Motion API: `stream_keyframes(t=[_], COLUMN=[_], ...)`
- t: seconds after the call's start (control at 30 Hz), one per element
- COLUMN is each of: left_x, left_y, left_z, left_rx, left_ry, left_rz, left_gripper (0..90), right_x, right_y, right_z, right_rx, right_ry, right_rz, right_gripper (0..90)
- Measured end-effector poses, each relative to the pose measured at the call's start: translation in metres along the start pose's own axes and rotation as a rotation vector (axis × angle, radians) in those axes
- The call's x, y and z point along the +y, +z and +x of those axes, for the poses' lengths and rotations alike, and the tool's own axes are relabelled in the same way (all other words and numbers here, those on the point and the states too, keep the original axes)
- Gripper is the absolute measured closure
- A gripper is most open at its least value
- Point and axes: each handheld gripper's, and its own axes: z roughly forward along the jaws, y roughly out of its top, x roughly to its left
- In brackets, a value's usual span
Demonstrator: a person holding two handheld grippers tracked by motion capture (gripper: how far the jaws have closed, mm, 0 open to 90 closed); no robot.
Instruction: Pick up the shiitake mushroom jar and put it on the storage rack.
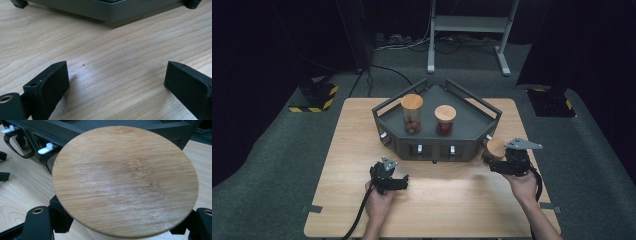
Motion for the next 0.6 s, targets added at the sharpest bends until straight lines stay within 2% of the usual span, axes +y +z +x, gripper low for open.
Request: stream_keyframes(t=[0.6], left_x=[0.0], left_y=[0.0], left_z=[0.0], left_rx=[0.0], left_ry=[0.004], left_rz=[0.003], left_gripper=[5.9], right_x=[0.012], right_y=[-0.003], right_z=[0.0], right_rx=[0.015], right_ry=[0.001], right_rz=[-0.005], right_gripper=[25.2])
